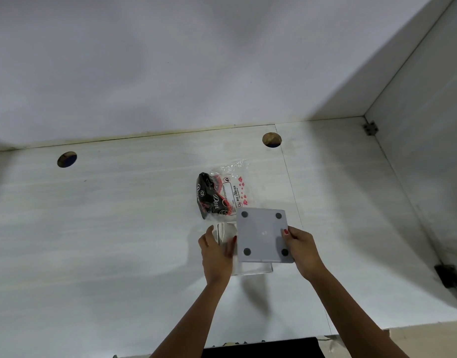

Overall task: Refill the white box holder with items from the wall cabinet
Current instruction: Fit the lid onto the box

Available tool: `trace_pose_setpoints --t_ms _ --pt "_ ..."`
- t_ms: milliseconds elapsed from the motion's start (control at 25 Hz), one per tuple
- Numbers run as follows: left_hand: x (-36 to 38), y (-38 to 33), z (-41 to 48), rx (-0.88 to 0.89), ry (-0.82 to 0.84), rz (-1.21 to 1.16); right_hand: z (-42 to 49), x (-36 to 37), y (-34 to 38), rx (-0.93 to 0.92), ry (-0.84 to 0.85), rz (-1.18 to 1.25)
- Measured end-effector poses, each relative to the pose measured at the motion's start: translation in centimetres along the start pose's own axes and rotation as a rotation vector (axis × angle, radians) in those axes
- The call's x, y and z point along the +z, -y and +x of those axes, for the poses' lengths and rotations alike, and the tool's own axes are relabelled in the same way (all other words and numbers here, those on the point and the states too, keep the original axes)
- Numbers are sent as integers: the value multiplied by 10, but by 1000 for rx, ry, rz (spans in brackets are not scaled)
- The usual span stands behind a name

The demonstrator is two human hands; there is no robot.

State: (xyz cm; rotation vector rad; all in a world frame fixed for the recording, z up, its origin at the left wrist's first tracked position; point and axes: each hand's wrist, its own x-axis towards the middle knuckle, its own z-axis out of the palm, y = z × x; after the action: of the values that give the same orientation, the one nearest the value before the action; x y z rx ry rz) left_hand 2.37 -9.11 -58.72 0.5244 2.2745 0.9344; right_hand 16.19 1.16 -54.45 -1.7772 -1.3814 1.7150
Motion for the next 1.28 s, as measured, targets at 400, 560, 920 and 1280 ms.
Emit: trace_pose_setpoints --t_ms 400,560,920,1280 --pt "-23 -3 -23 -42 -86 -490 -20 34 -19 -175 -83 -216" --pt "-20 -1 -33 2 -97 -465 -27 42 -19 -258 -79 -263" --pt "-17 2 -39 80 -105 -429 -29 39 -18 -292 -116 -409" --pt "-22 6 -44 78 -147 -453 -17 24 -11 -54 -127 54"
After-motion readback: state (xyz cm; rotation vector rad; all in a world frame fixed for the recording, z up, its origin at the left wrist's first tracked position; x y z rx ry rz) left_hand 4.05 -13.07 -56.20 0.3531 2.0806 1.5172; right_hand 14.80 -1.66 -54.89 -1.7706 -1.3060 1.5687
